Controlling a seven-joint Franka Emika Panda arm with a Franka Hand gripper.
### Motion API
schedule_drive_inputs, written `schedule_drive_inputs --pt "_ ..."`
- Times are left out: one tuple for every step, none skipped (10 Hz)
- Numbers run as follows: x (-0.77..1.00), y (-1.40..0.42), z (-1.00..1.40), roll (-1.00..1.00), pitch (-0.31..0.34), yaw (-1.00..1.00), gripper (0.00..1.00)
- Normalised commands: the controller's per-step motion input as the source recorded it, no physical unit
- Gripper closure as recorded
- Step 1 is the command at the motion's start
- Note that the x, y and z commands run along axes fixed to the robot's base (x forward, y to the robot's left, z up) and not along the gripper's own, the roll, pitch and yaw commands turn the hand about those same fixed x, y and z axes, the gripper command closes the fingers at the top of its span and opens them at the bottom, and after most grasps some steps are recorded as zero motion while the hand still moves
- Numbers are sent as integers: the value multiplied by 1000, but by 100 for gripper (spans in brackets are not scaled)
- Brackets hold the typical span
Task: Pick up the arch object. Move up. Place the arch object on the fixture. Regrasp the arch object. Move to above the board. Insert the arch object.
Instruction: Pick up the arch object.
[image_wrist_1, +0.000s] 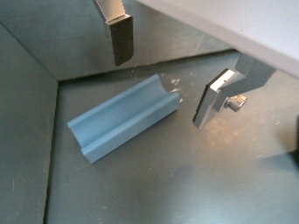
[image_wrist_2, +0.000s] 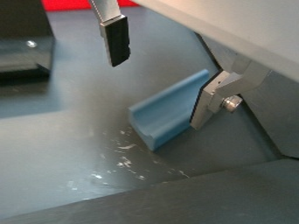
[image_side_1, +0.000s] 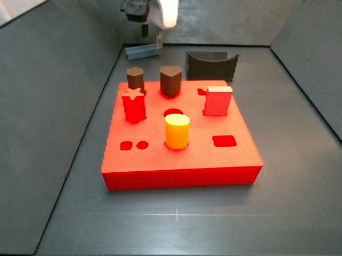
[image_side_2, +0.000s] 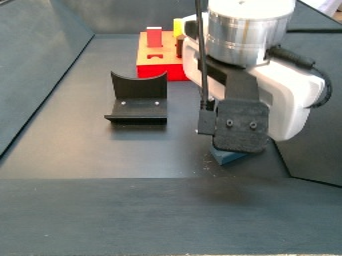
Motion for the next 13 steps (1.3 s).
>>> schedule_drive_inputs --pt "-246 191 -549 -306 -150 -120 0" --pt "-200 186 -437 -350 -180 -143 0" --pt "-40 131 -203 -427 -266 -103 0" --pt "0 140 -26 -500 -314 -86 0" --pt "-14 191 -91 -459 -320 -143 0" --pt "0 151 -363 -344 -230 -180 0" --pt "0 109 -491 -281 -196 -183 0" --pt "0 69 -531 -250 -210 -163 0" --pt "0 0 -677 -159 -199 -146 0" --pt "17 -114 -911 -16 -177 -123 0" --pt "211 -274 -954 80 -84 -160 0" --pt "177 -191 -911 0 -130 -134 0" --pt "154 -40 -771 -83 -171 -163 0"
